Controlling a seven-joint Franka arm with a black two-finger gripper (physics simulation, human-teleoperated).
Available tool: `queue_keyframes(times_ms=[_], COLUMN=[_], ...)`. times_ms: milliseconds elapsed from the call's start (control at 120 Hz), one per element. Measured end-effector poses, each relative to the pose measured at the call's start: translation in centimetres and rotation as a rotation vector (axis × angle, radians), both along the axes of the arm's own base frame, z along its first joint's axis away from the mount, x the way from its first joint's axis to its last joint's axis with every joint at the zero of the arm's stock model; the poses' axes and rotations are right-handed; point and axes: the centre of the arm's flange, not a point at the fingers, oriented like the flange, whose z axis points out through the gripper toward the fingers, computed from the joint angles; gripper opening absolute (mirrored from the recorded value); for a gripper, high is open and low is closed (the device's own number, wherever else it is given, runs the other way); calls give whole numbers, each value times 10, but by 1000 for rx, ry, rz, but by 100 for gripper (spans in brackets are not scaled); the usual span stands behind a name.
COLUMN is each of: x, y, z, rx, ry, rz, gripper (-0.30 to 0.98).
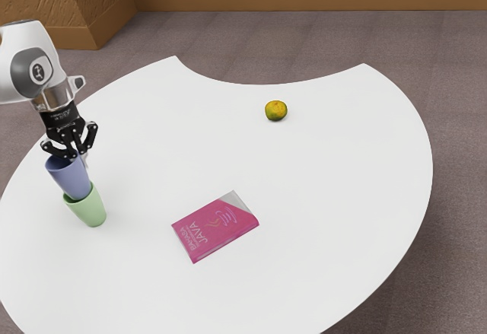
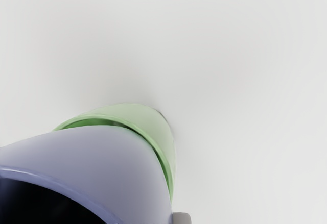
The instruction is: Place the right cup onto the left cup
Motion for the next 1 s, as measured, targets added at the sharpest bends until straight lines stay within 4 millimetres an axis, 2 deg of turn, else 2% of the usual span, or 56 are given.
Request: queue_keyframes(times_ms=[200, 392, 575, 667, 733, 775, 825, 908, 1000], x=[-2, -1, 0, 6, 19, 30, 42, 56, 68], y=[1, -2, -4, -3, -6, -18, -43, -101, -182], z=[-3, -1, 4, 24, 71, 104, 135, 166, 188], rx=[0, -2, 0, 13, 41, 68, 90, 95, 87], ry=[-1, -9, -20, -53, -113, -152, -188, -226, -262], rz=[4, 0, -5, -7, -29, -78, -172, -370, -606], gripper=[-9, 32, 53, 58, 60, 62, 63, 64, 65])
